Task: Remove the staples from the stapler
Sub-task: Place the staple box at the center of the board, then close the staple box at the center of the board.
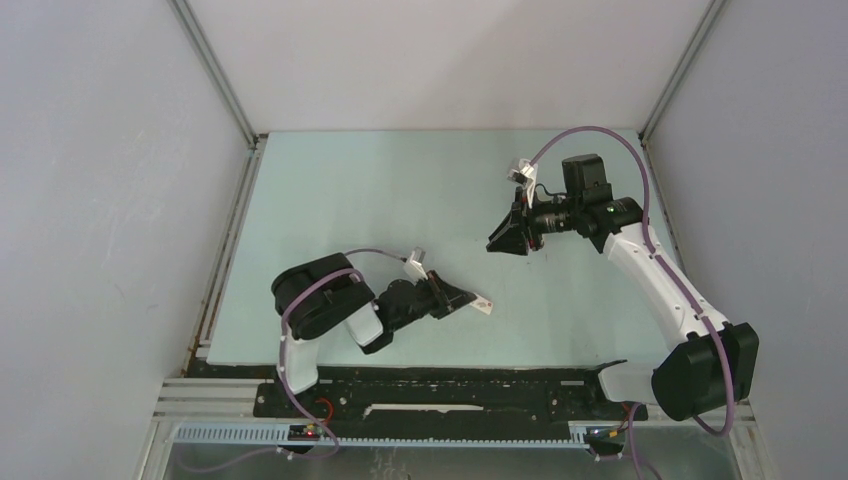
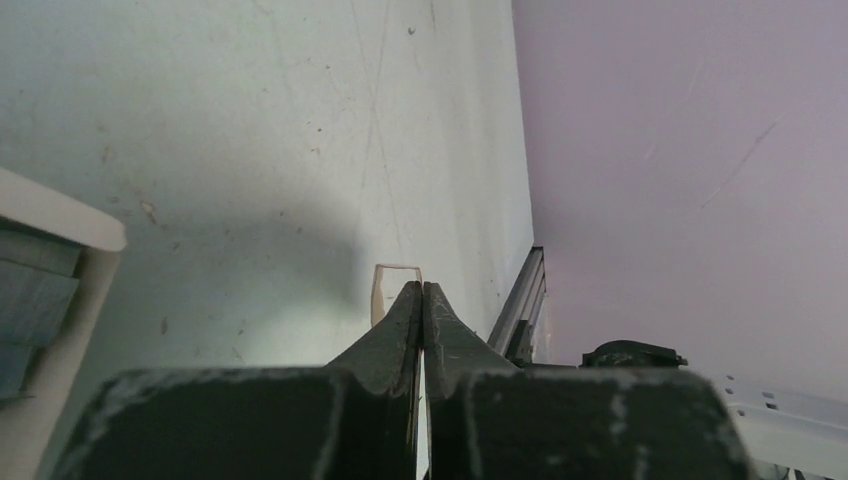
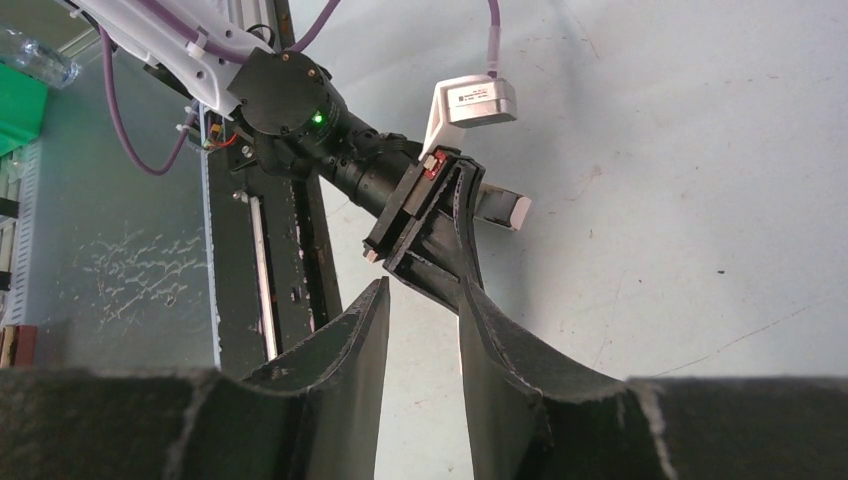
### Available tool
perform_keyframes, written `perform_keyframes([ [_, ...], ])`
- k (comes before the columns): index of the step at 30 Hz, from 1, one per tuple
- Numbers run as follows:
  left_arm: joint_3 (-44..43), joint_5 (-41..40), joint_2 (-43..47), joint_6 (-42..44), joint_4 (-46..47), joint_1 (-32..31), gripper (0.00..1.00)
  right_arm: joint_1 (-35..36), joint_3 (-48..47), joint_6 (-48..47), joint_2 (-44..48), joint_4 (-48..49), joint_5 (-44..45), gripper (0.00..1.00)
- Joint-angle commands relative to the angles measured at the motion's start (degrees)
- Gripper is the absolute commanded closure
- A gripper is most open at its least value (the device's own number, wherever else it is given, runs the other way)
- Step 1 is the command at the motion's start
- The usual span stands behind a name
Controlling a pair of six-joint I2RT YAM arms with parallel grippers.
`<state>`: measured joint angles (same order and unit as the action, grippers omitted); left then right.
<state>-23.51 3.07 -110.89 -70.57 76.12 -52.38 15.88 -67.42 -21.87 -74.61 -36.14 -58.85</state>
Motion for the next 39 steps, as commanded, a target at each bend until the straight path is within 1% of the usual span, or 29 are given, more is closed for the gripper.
perform_keyframes([
  [1,-1.66,-1.97,-0.12,-0.22,-0.43,-0.60,0.92,0.18,-0.08,-0.29,0.98,1.00,-0.93,0.60],
  [3,-1.14,-2.54,1.26,0.51,-2.99,-0.78,0.87,0.20,-0.08,-0.34,0.91,1.00,-0.92,0.60],
  [5,-0.79,-2.89,2.94,1.49,-6.52,-1.03,0.79,0.27,-0.02,-0.37,0.93,0.98,-0.83,0.60],
  [9,-0.71,-4.55,6.98,4.06,-13.75,-1.67,0.71,0.29,-0.03,-0.29,0.96,0.91,-0.89,0.60],
  [12,-0.05,-5.93,9.97,5.91,-18.22,-2.10,0.69,0.31,-0.14,-0.37,1.00,0.90,-0.97,0.60],
  [17,0.91,-8.31,18.05,10.17,-28.02,-2.79,0.63,0.51,-0.13,-0.60,0.87,0.77,-0.98,0.59],
  [25,5.55,-10.68,30.37,16.83,-37.32,-3.30,0.59,1.43,-0.08,-1.92,1.20,-0.08,0.22,0.59],
  [28,6.89,-12.20,36.50,21.38,-42.14,-3.34,0.54,1.67,-0.07,-2.03,1.18,0.00,0.39,0.59],
  [31,6.89,-14.81,44.30,27.20,-50.00,-3.34,0.48,1.91,-0.10,-2.39,1.22,-0.24,0.45,0.59],
  [34,5.79,-20.49,53.09,32.85,-61.44,-3.34,0.37,2.13,-0.10,-2.74,1.24,-0.39,0.39,0.59],
  [35,5.35,-22.43,55.17,34.46,-64.26,-3.31,0.28,2.16,-0.06,-2.85,1.23,-0.44,0.41,0.59],
  [37,4.98,-25.10,58.51,37.57,-67.94,-3.26,0.14,2.30,-0.11,-3.06,1.22,-0.60,0.29,0.59],
  [39,5.18,-26.43,60.41,39.98,-69.45,-3.04,0.06,2.47,-0.09,-3.34,1.26,-0.67,0.27,0.59],
])
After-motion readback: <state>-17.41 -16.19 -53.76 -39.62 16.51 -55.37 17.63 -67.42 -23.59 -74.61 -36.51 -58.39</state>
